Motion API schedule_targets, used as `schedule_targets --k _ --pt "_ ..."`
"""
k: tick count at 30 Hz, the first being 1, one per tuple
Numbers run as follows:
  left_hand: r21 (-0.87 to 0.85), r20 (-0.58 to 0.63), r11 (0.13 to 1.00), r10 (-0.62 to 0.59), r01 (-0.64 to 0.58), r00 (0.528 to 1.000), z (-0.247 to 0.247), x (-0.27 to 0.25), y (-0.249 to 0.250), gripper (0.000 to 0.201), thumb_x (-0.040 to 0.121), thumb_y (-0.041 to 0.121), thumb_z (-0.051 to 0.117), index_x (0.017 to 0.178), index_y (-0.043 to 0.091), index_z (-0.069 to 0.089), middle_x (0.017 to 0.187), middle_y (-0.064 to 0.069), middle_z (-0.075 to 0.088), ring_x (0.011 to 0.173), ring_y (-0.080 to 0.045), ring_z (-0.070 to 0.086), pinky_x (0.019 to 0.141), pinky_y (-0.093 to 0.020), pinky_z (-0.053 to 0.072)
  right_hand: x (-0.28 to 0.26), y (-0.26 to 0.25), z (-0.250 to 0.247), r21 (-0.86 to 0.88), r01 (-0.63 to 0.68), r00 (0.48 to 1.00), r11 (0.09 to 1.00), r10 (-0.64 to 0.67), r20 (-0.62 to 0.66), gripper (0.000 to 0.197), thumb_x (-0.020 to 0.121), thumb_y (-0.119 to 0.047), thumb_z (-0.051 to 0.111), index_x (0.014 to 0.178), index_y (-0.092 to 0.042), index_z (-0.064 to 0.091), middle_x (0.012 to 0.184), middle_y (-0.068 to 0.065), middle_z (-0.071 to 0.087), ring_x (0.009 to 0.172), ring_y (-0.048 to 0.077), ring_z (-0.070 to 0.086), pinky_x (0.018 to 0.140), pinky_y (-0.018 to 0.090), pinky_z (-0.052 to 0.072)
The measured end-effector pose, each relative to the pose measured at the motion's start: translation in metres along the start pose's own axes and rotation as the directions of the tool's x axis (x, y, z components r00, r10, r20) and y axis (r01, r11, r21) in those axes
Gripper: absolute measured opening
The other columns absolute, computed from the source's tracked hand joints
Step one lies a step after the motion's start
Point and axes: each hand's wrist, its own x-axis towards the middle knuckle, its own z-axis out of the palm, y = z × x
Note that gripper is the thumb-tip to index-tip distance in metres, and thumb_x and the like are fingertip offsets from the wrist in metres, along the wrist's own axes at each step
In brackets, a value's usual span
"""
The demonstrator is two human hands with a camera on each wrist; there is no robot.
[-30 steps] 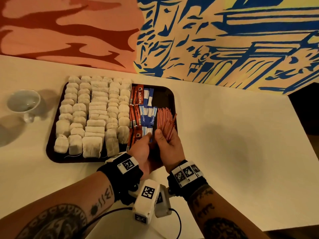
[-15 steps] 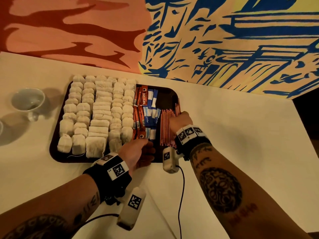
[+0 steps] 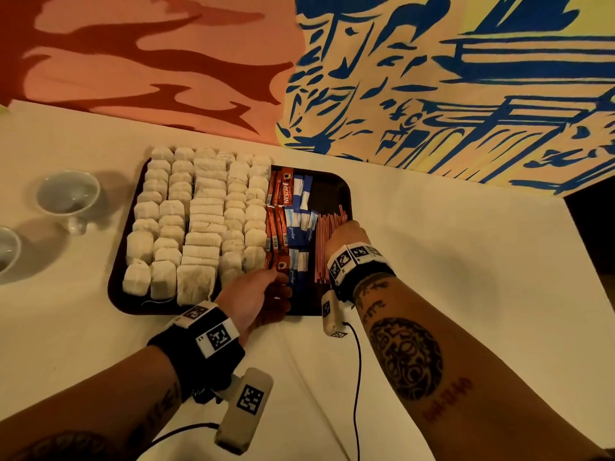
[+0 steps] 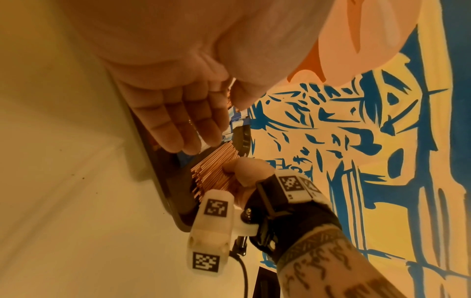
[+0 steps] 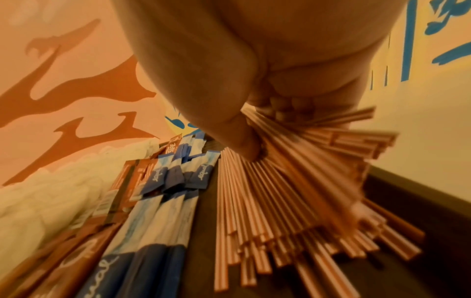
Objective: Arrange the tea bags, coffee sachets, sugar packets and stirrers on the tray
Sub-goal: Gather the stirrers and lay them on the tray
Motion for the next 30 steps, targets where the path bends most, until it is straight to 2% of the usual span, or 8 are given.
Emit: schedule_targets --k 8,12,15,19,22,25,27,30 --pt "-0.014 -0.021 1.0 0.007 -0.008 1.0 -0.017 -0.007 -0.003 0.026 0.1 0.023 0.05 0.101 0.007 0.07 0.087 -0.012 0.07 0.08 -0.027 0.064 0.075 -0.037 0.054 -0.01 0.005 0.001 -0.061 0.031 0.999 0.998 -0.032 -0.017 0.05 0.092 -0.011 0.061 0.135 -0.002 0.039 0.137 0.018 0.045 0.125 0.033 0.05 0.106 0.043 0.045" --pt "-0.016 -0.028 1.0 0.006 -0.006 1.0 -0.026 -0.007 -0.006 0.024 0.099 0.024 0.052 0.101 0.008 0.071 0.081 -0.008 0.07 0.071 -0.022 0.064 0.069 -0.035 0.053 -0.012 0.014 0.001 -0.028 0.047 0.998 0.998 -0.049 -0.046 0.045 0.092 -0.019 0.063 0.13 -0.005 0.043 0.133 0.016 0.047 0.119 0.035 0.054 0.102 0.045 0.048" --pt "-0.02 -0.013 1.0 0.006 -0.006 1.0 -0.03 -0.007 -0.006 0.024 0.099 0.023 0.05 0.1 0.008 0.069 0.078 -0.007 0.069 0.067 -0.021 0.062 0.066 -0.034 0.052 -0.015 0.024 -0.001 0.002 0.064 0.995 0.998 -0.064 -0.073 0.042 0.096 -0.026 0.06 0.129 -0.006 0.046 0.131 0.016 0.05 0.118 0.034 0.055 0.096 0.041 0.047" --pt "-0.022 0.004 1.0 0.003 -0.003 1.0 -0.036 -0.007 -0.005 0.025 0.102 0.023 0.046 0.101 0.008 0.067 0.079 -0.008 0.067 0.066 -0.021 0.059 0.065 -0.032 0.05 -0.02 0.039 -0.006 0.031 0.14 0.979 0.99 -0.134 -0.154 0.029 0.1 -0.02 0.052 0.125 -0.005 0.052 0.129 0.017 0.055 0.116 0.032 0.057 0.089 0.031 0.043" --pt "-0.015 -0.001 1.0 0.01 -0.01 1.0 -0.039 -0.007 -0.005 0.025 0.102 0.024 0.047 0.101 0.009 0.066 0.08 -0.008 0.068 0.065 -0.02 0.06 0.064 -0.032 0.05 -0.029 0.053 -0.004 0.024 0.193 0.971 0.981 -0.187 -0.151 0.032 0.097 -0.017 0.054 0.129 -0.011 0.055 0.128 0.012 0.054 0.117 0.03 0.056 0.097 0.033 0.043" --pt "-0.004 -0.005 1.0 0.02 -0.02 1.0 -0.04 -0.006 -0.006 0.023 0.101 0.024 0.048 0.1 0.011 0.067 0.08 -0.007 0.069 0.065 -0.02 0.06 0.063 -0.032 0.049 -0.044 0.066 0.005 0.014 0.272 0.959 0.962 -0.27 -0.083 0.056 0.089 -0.027 0.069 0.139 -0.021 0.047 0.135 0.005 0.045 0.127 0.027 0.045 0.108 0.042 0.041" --pt "-0.002 -0.002 1.0 0.022 -0.022 1.0 -0.04 -0.006 -0.007 0.022 0.101 0.023 0.049 0.1 0.011 0.066 0.079 -0.007 0.068 0.065 -0.02 0.06 0.064 -0.033 0.05 -0.056 0.072 0.013 -0.057 0.359 0.931 0.932 -0.362 -0.056 0.068 0.083 -0.036 0.076 0.142 -0.028 0.043 0.14 -0.001 0.04 0.131 0.024 0.035 0.111 0.044 0.038" --pt "0.011 0.001 1.0 0.024 -0.024 1.0 -0.038 -0.005 -0.011 0.02 0.101 0.022 0.05 0.102 0.01 0.066 0.079 -0.007 0.068 0.065 -0.02 0.06 0.065 -0.034 0.05 -0.063 0.07 0.025 -0.195 0.497 0.859 0.846 -0.512 -0.032 0.061 0.082 -0.046 0.073 0.137 -0.034 0.049 0.14 -0.008 0.04 0.13 0.021 0.03 0.111 0.043 0.033"
